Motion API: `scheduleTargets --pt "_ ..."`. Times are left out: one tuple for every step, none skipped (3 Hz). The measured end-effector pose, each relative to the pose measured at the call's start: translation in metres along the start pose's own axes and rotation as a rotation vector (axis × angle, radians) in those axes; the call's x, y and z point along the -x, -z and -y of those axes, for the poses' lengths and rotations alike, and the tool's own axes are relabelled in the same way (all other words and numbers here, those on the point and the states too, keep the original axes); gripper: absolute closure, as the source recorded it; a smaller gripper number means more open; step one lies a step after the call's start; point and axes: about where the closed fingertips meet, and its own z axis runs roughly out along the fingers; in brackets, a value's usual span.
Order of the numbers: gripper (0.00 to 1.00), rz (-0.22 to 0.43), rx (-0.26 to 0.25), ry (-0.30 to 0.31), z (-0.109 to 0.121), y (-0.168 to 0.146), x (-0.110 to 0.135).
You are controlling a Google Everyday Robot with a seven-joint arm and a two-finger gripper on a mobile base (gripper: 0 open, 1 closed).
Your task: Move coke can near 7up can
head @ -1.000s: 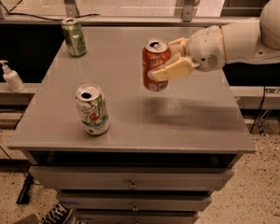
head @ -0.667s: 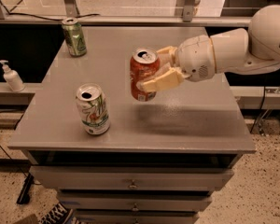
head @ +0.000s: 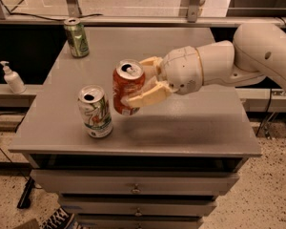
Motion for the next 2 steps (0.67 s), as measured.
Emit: scheduleTargets --pt "1.00 -0.011 0.032 0.039 -0.005 -0.010 -0.009" --pt "1.00 -0.034 0.063 0.058 -0.009 -0.020 -0.023"
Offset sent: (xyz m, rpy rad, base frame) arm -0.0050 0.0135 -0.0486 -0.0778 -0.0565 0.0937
